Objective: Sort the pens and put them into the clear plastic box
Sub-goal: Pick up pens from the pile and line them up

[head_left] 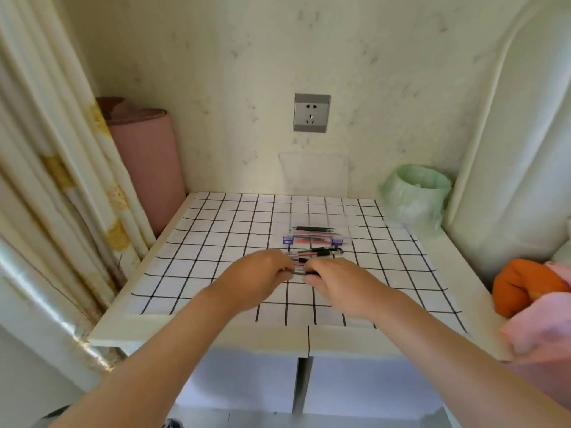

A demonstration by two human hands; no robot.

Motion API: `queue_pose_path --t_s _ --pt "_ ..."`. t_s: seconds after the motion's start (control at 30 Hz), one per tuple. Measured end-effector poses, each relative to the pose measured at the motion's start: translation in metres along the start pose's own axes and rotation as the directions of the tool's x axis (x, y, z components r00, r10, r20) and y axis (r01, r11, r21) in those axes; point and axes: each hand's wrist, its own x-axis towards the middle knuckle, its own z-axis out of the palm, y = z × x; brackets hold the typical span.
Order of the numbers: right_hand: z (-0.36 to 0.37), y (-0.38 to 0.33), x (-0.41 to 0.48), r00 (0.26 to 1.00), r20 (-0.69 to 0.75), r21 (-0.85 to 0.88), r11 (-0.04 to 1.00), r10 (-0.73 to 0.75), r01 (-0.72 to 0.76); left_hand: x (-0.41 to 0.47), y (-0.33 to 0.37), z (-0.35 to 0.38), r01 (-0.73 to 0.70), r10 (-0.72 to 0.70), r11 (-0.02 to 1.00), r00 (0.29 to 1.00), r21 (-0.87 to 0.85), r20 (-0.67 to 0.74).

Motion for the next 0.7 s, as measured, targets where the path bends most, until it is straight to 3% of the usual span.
queue_pose_path --t_s 0.13,0.4,0.5,0.7 --pt "-0.015 -0.007 0.005 0.998 -0.02 0.064 0.996 0.066 -0.065 0.012 0.001 -0.018 0.063 -0.064 0.996 0.998 -0.063 -0.013" --pt "-0.005 -0.037 -0.009 0.995 -0.069 -0.084 0.994 0.07 -0.076 -0.011 0.007 -0.016 0.086 -0.085 0.988 0.996 -0.127 0.019" --pt "-0.01 -0.032 -0.01 0.994 -0.067 -0.018 0.996 0.083 -0.084 -0.007 0.005 -0.02 0.078 -0.073 0.985 0.997 -0.154 0.039" --pt "-0.008 0.003 -0.019 0.989 -0.097 -0.044 0.992 0.116 -0.12 0.017 0.01 -0.013 0.059 -0.046 0.991 0.993 -0.119 0.109"
